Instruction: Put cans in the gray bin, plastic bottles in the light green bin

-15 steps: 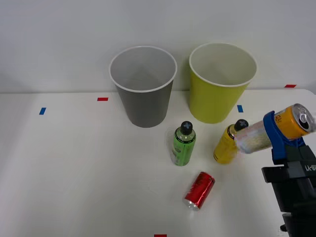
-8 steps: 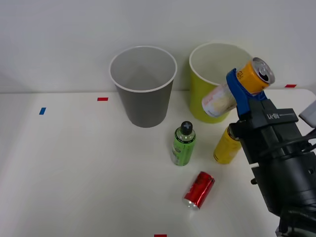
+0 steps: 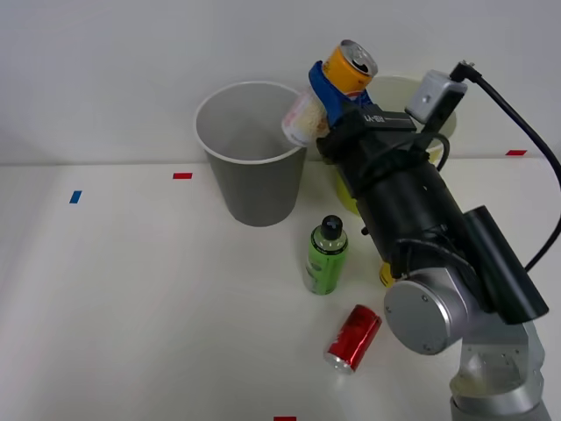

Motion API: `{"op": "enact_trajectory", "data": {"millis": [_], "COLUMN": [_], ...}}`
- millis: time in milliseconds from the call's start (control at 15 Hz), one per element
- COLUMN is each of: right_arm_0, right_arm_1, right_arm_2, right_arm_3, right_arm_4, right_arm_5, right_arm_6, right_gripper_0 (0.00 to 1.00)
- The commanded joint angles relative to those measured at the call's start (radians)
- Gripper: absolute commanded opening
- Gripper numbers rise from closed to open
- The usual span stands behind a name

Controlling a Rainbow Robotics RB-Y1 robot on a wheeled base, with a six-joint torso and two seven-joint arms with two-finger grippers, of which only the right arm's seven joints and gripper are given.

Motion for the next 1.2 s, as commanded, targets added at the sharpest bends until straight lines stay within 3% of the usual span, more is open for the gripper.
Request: {"op": "enact_trajectory", "data": {"millis": [67, 333, 733, 1200], "right_arm_0": [-0.189, -0.376, -0.534, -0.547], "right_arm_1": [0.03, 0.013, -0.044, -0.05], "right_arm_2": [-0.009, -0.012, 0.046, 0.065], "right_arm_3": [0.177, 0.378, 0.571, 0.584], "right_arm_4": [0.003, 0.022, 0.037, 0.037], "right_arm_5": [-0.001, -0.001, 0.005, 0.005], "right_arm_6": [0.011, 0.032, 0.058, 0.052], "right_gripper_0": [0.0, 0.0, 0.0, 0.0]}}
